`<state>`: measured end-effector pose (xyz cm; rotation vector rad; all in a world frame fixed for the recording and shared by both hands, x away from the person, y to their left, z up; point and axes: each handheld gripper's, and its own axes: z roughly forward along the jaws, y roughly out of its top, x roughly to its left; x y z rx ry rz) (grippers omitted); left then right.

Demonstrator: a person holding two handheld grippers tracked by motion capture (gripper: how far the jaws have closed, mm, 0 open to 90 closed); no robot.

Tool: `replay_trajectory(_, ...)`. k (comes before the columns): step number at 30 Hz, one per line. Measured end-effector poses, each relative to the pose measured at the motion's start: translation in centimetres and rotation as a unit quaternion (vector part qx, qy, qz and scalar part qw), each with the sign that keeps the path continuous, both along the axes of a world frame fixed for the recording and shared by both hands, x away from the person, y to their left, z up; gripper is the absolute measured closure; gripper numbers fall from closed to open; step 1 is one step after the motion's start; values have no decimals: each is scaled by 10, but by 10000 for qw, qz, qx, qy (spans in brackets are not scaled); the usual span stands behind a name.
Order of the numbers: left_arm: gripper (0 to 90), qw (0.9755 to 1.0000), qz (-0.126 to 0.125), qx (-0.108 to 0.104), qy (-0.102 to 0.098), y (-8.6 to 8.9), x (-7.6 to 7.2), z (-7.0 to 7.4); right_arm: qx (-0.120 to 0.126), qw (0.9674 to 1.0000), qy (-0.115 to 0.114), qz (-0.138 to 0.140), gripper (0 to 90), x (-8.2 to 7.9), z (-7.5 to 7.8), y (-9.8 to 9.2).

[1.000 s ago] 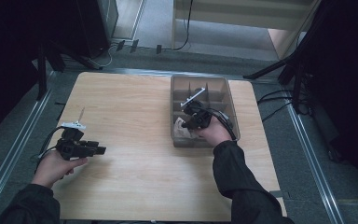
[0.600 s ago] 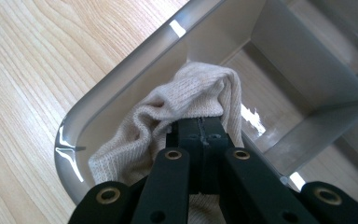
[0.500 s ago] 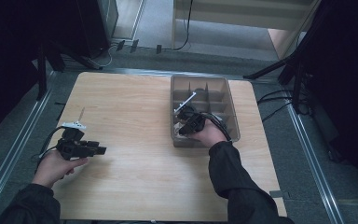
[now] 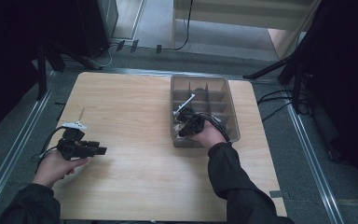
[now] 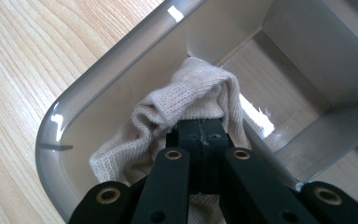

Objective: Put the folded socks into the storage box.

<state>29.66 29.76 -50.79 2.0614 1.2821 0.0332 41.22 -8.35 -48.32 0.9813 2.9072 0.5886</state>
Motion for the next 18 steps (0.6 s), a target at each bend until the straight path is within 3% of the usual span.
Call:
replay_trajectory(13, 479, 10000, 4, 1, -9, 0, 0, 0, 145, 9998, 12, -143, 899, -2, 0, -4)
replay_trajectory(18, 477, 10000, 19, -11, -1, 0, 0, 0, 202, 9997, -52, -147, 898, -4, 7, -5)
